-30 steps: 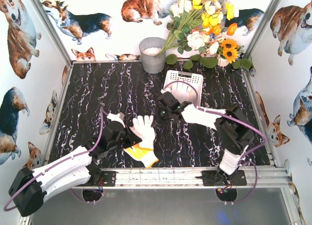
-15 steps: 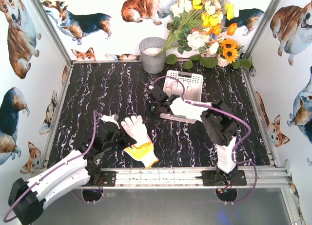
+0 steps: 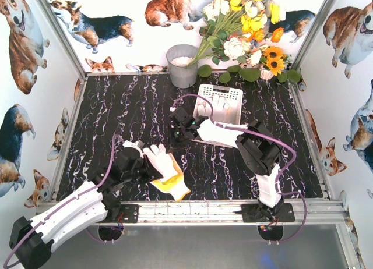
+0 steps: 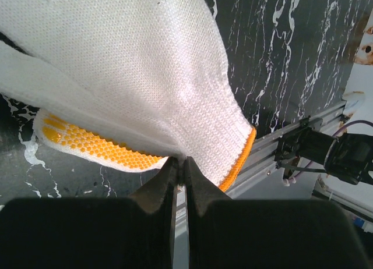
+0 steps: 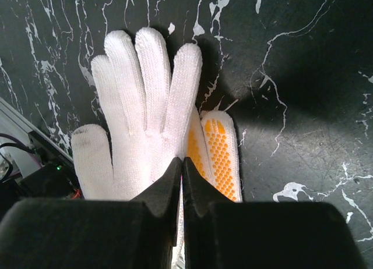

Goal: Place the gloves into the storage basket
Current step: Pair the glove with the glove.

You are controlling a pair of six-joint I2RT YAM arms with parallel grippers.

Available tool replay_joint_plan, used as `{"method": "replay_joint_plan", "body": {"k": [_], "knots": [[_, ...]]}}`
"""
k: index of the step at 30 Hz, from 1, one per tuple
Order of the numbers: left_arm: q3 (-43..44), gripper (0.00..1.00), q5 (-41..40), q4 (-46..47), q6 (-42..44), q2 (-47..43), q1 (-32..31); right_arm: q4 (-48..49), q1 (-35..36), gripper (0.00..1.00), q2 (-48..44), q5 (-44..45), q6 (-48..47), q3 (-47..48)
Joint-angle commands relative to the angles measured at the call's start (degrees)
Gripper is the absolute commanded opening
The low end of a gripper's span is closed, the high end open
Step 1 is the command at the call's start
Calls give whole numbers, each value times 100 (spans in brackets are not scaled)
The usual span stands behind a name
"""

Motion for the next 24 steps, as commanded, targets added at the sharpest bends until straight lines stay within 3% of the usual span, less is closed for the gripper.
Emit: {"method": "replay_joint_plan", "body": {"k": [1, 11, 24], "knots": [[101, 0, 351, -125, 149, -144, 31, 146, 24, 0, -488, 64, -100, -57], [187, 0, 696, -138, 470, -279, 33, 277, 90, 0, -848, 31, -124, -394], [-146, 0, 1146, 204, 243, -179, -54, 399, 155, 0, -890, 11, -89, -770]]}}
